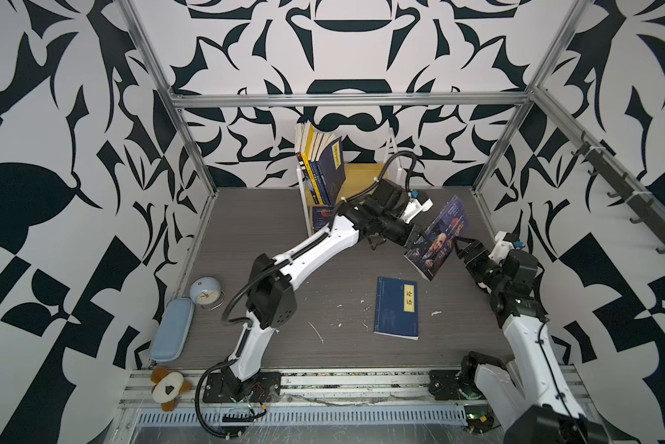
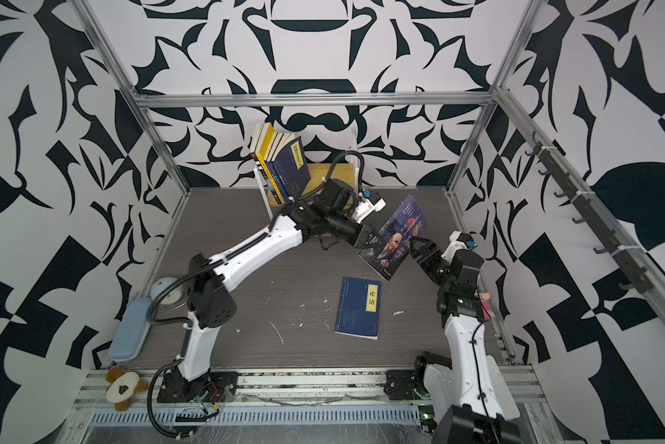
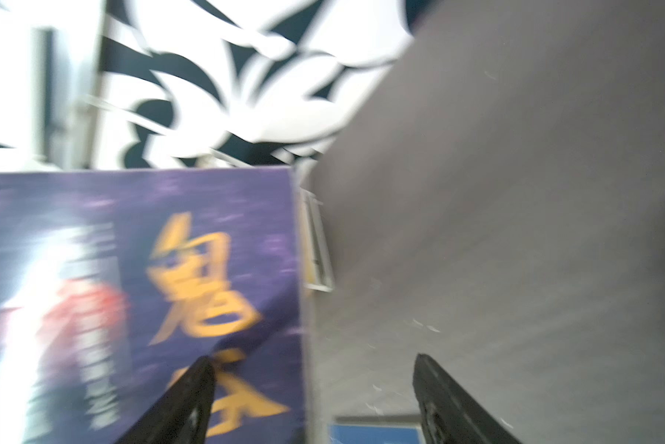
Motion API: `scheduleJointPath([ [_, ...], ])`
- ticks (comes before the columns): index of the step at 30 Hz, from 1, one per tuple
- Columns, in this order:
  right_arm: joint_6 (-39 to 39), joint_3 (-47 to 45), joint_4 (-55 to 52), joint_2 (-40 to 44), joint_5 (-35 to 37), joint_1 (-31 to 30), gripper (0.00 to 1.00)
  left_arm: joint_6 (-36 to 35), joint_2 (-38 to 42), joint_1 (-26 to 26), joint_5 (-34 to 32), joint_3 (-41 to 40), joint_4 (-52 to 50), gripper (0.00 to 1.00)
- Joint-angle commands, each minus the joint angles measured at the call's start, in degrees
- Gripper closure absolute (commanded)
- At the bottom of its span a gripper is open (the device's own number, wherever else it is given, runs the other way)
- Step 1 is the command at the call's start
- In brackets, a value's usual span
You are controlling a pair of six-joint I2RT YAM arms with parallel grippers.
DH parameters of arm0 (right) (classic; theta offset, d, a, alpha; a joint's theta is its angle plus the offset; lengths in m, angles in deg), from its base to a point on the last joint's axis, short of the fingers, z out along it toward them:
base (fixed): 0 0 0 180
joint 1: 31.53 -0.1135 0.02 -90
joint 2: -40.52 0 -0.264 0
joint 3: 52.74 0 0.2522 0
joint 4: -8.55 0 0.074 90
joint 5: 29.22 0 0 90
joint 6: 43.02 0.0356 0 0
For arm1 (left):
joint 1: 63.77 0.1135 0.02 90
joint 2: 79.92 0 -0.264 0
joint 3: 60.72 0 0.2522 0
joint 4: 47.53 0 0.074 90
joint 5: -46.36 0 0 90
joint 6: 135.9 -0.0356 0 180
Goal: Stacking books/files
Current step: Pick up the book from the middle-right of the table, then pass the book.
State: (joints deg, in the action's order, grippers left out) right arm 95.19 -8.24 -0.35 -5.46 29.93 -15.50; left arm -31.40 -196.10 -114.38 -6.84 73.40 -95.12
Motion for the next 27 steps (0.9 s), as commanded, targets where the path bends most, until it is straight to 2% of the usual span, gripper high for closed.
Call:
scheduleJointPath([
  [1,6.9,-0.7,16.9,1.0,-7.5,-0.4,0.16,-11.3,8.4,0.7,5.4,-0.7,-6.2,1.0],
  [3,11.8,-2.6,29.1,0.9,-8.4,-1.3,0.15,-15.7,11.3,1.7,9.6,-1.1,-10.0,0.99],
  [6,12.7,-1.7,40.7,-0.3,-11.9,-4.5,0.14,-17.6,14.7,3.6,11.4,-2.4,-12.5,0.99],
  [11,13.5,2.2,47.3,-3.1,-12.4,-9.9,0.14,-19.2,18.9,10.4,13.1,-2.3,-15.0,1.0],
  [15,12.1,7.7,51.1,-6.9,-12.4,-16.5,0.15,-20.4,22.3,16.9,17.9,-3.0,-16.7,1.0],
  [21,6.9,13.5,53.1,-12.4,-9.7,-25.5,0.14,-14.3,27.0,26.4,23.8,-7.0,-10.9,1.0],
  [27,4.1,17.8,56.0,-19.8,-7.9,-34.5,0.13,-10.0,29.3,30.4,29.1,-11.0,-5.8,1.0],
])
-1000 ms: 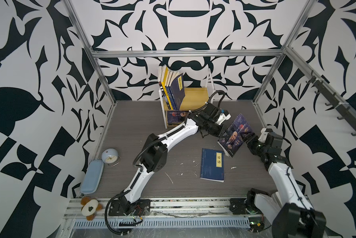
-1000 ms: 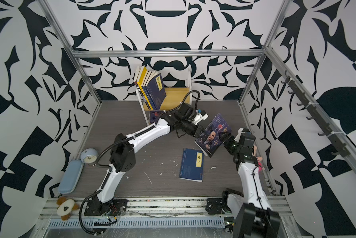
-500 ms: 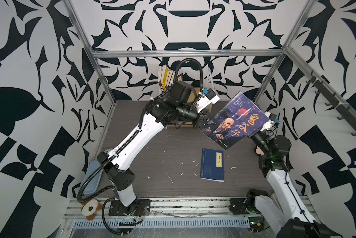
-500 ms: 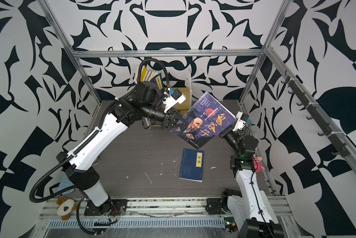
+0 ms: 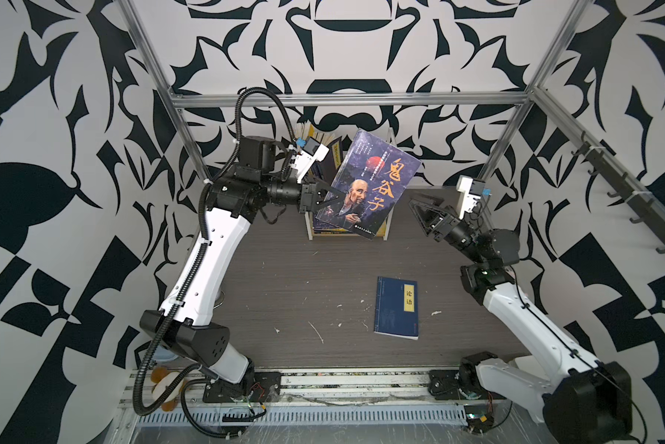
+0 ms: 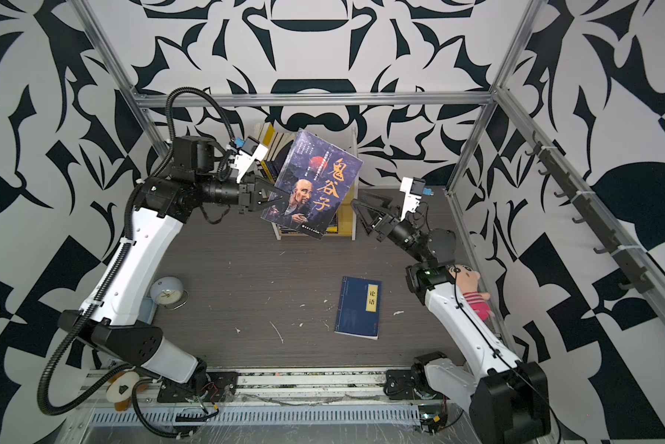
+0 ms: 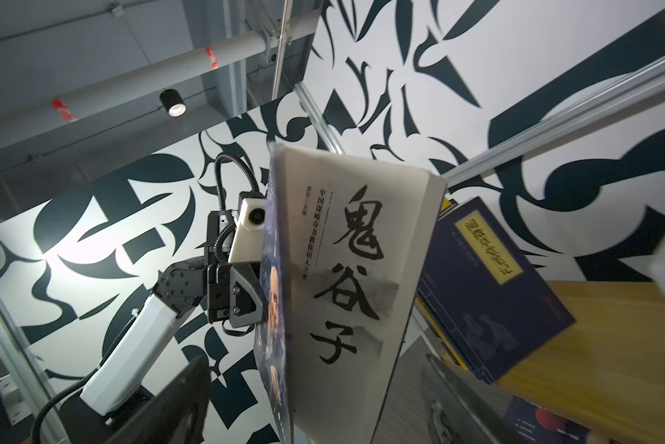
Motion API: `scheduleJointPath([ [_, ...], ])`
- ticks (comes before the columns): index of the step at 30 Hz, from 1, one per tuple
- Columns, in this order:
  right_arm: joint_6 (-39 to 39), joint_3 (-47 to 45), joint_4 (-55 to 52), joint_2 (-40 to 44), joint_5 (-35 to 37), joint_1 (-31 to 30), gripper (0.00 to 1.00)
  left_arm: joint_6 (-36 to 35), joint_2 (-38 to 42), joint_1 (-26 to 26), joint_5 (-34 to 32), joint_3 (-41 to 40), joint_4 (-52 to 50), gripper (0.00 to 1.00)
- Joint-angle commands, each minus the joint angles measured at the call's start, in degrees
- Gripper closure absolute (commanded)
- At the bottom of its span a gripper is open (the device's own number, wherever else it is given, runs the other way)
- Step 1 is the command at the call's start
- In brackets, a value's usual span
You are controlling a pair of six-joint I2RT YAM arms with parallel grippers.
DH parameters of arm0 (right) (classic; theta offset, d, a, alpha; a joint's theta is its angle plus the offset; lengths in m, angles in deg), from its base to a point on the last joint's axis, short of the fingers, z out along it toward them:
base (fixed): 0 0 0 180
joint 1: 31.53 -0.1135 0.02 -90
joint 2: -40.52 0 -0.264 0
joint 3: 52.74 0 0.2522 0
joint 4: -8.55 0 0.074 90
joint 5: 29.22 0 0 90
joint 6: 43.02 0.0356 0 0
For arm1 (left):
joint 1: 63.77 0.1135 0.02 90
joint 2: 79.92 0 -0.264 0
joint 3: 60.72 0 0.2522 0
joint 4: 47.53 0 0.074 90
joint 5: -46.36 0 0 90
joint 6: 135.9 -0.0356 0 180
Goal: Stacking books/files
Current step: Pass the book.
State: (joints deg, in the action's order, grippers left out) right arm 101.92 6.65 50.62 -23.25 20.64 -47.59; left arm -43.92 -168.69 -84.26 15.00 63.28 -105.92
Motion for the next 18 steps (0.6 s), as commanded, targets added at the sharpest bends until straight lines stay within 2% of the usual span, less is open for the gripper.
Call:
scheduleJointPath([
  [1,-2.7,3.5,5.3,-3.1,1.7,-3.4,0.13,2.5,2.1,0.4,7.5,-1.1,5.1,1.0],
  [5,-3.2,5.4,5.8,-7.7,3.3,-7.1,0.13,2.5,1.9,0.5,8.1,-1.7,5.8,1.0],
  [10,-2.9,6.6,11.4,-12.2,0.8,-10.4,0.15,2.5,1.8,0.6,8.9,-2.3,6.2,1.0],
  [11,-2.4,6.5,13.0,-12.8,0.9,-10.4,0.2,2.6,1.8,0.8,8.9,-2.5,6.4,1.0],
  [13,-1.9,6.5,15.0,-13.2,0.5,-10.4,0.4,3.1,1.9,1.6,8.7,-3.0,6.8,1.0],
  [14,-1.9,6.8,15.2,-13.1,-0.4,-10.4,0.59,3.4,2.0,2.0,8.4,-3.4,7.0,1.0],
  [15,-2.4,7.2,14.9,-13.2,-1.3,-10.4,0.86,3.5,2.3,2.4,8.1,-3.9,7.2,0.98],
  [16,-3.0,7.5,14.3,-13.0,-1.8,-10.4,1.0,3.5,2.6,2.7,7.7,-4.4,7.4,0.93],
  [18,-4.3,7.8,12.6,-12.5,-2.3,-10.4,1.0,3.7,3.1,3.6,6.5,-5.1,7.5,0.72],
])
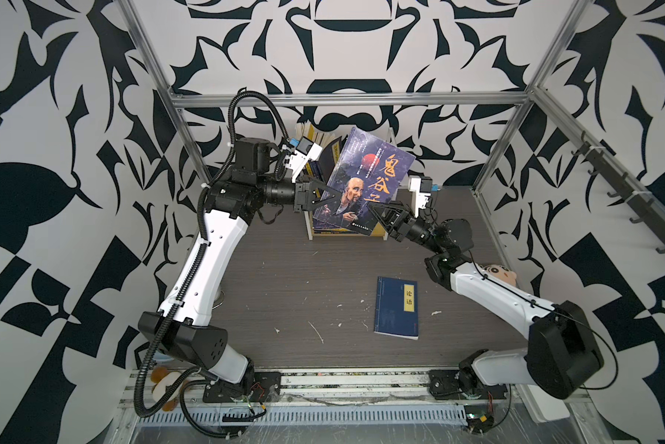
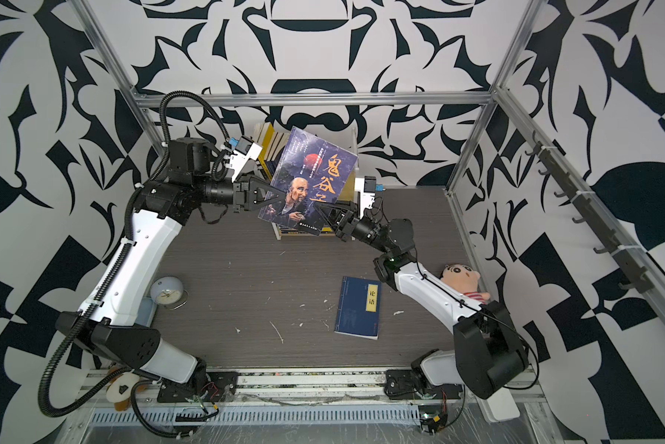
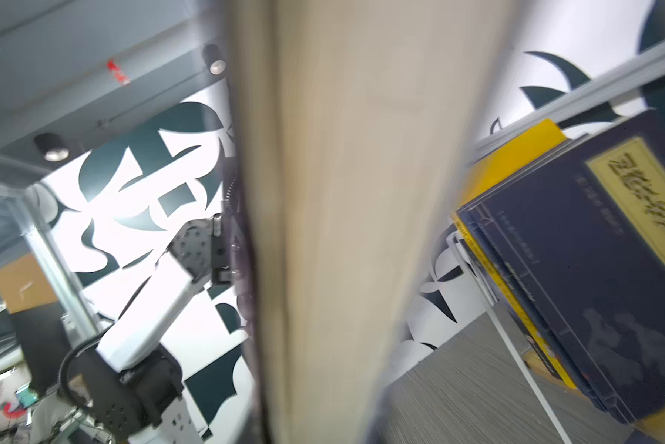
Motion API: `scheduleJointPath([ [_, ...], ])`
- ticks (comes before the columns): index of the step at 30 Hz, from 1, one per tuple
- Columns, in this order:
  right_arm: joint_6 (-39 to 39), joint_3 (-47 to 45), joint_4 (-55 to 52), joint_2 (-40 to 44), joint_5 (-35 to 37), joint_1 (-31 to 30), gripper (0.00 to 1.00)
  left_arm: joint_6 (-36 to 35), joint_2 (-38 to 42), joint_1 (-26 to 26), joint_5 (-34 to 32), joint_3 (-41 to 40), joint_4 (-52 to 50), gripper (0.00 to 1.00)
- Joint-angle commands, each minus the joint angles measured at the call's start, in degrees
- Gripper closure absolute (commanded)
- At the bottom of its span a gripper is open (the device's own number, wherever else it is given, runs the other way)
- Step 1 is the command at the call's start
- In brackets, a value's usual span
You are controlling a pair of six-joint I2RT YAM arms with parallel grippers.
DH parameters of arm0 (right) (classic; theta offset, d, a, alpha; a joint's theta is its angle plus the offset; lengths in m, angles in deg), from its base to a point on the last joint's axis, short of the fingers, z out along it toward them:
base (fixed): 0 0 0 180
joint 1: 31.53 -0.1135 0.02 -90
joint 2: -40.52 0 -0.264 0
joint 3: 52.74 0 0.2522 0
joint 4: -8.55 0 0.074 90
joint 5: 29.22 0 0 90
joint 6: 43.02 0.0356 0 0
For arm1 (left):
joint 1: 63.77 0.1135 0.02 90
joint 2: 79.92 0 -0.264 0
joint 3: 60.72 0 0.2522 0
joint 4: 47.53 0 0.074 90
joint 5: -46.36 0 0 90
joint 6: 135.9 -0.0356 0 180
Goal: Stacking books/files
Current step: Pass the book.
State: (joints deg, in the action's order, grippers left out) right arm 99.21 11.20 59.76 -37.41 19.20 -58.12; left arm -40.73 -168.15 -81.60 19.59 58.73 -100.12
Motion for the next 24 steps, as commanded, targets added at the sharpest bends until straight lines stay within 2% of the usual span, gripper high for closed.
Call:
scheduleJointPath([
  [1,-2.2,3.5,2.7,1.8,-1.3,0.2,1.0,0.4,2.7,1.3,1.4,-0.7,1.6,0.63],
  [2,-3.2,3.9,1.4,2.1,-2.3,0.2,1.0,0.1,3.0,2.1,0.3,-0.6,0.9,0.49],
  [4,-7.2,4.7,-3.8,3.1,-4.6,0.2,1.0,-2.6,3.5,3.8,-1.8,0.4,-2.2,0.31],
  [6,-15.7,6.5,-15.0,4.8,-7.1,0.2,1.0,-8.1,4.2,6.0,-3.8,2.1,-7.2,0.19],
  [7,-20.6,7.5,-21.4,5.5,-7.8,0.2,1.0,-11.3,4.6,7.0,-4.8,2.9,-10.0,0.16],
  [9,-33.3,10.8,-37.8,6.8,-9.0,0.1,1.0,-18.5,5.4,9.2,-7.6,4.5,-16.2,0.05],
  [11,-44.2,14.2,-51.8,7.3,-9.5,-0.1,1.0,-25.7,6.6,10.3,-11.2,4.8,-21.5,0.0],
  [14,-60.8,19.7,-70.3,6.5,-9.3,-1.6,1.0,-37.2,8.2,10.8,-17.1,4.5,-30.0,0.0],
  [17,-73.2,24.8,-85.9,4.2,-4.5,-4.5,1.0,-42.6,9.8,10.8,-20.7,2.4,-34.3,0.0],
  [21,-85.4,29.6,-98.8,-0.4,1.0,-9.2,1.0,-49.2,10.3,10.8,-20.0,0.0,-38.9,0.0],
  [24,-88.9,31.4,-102.4,-2.8,2.8,-11.0,1.0,-51.9,9.9,10.8,-19.9,-1.3,-40.3,0.0],
])
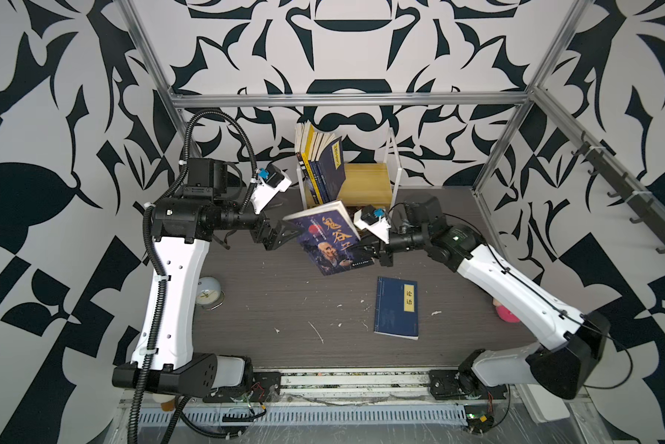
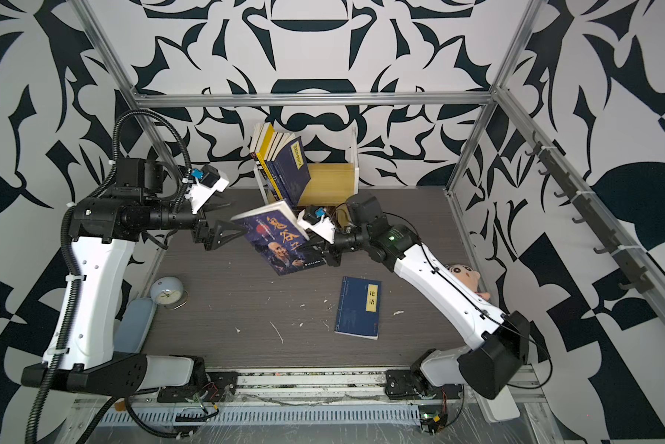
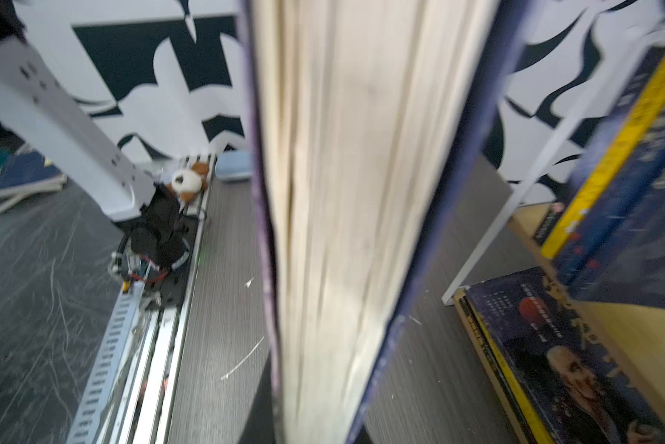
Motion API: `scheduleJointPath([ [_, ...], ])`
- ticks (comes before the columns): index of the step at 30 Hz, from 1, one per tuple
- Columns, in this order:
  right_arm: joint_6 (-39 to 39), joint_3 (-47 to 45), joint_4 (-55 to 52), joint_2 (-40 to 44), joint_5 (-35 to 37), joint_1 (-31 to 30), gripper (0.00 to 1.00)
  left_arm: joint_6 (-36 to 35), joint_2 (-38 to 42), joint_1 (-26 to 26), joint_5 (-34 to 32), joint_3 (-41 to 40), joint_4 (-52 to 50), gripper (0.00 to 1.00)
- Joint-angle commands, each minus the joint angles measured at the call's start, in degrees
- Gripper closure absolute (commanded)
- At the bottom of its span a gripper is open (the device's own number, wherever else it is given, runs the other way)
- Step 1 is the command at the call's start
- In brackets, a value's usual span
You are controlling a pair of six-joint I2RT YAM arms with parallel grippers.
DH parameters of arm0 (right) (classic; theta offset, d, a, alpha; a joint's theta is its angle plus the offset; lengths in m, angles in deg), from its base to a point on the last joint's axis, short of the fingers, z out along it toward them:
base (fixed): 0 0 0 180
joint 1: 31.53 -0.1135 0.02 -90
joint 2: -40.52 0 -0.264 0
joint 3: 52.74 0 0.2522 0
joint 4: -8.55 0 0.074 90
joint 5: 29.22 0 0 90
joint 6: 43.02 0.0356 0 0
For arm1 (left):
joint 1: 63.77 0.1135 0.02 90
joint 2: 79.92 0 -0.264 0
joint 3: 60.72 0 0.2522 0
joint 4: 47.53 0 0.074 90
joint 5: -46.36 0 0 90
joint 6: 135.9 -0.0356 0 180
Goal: Stacking books/files
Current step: Pass the book.
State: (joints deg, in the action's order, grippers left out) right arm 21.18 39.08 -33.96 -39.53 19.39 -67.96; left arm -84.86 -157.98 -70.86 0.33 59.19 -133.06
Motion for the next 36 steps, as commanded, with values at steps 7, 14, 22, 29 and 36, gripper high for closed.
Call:
scheduleJointPath([
  [7,-12.7,6.5,-10.0,-3.3,3.0,-4.6,1.0,-12.1,-0.6,-0.2,5.2,-9.1,-8.5,0.0],
  [14,-13.5,9.7,-10.5,-5.7,3.5,-5.7,1.0,-14.4,0.0,-1.8,8.4,-15.6,-9.2,0.03],
  [22,-13.8,11.1,-10.0,-6.7,3.2,-6.1,1.0,-10.5,0.5,-2.4,9.6,-19.9,-4.8,0.44],
  [29,-11.1,4.4,-0.4,-3.3,13.5,-6.6,0.6,7.0,2.1,1.5,17.3,-22.6,7.6,1.0],
  [36,-17.4,-7.8,17.6,3.9,45.3,-16.4,0.31,54.8,7.3,8.8,17.2,-38.0,41.1,1.0],
])
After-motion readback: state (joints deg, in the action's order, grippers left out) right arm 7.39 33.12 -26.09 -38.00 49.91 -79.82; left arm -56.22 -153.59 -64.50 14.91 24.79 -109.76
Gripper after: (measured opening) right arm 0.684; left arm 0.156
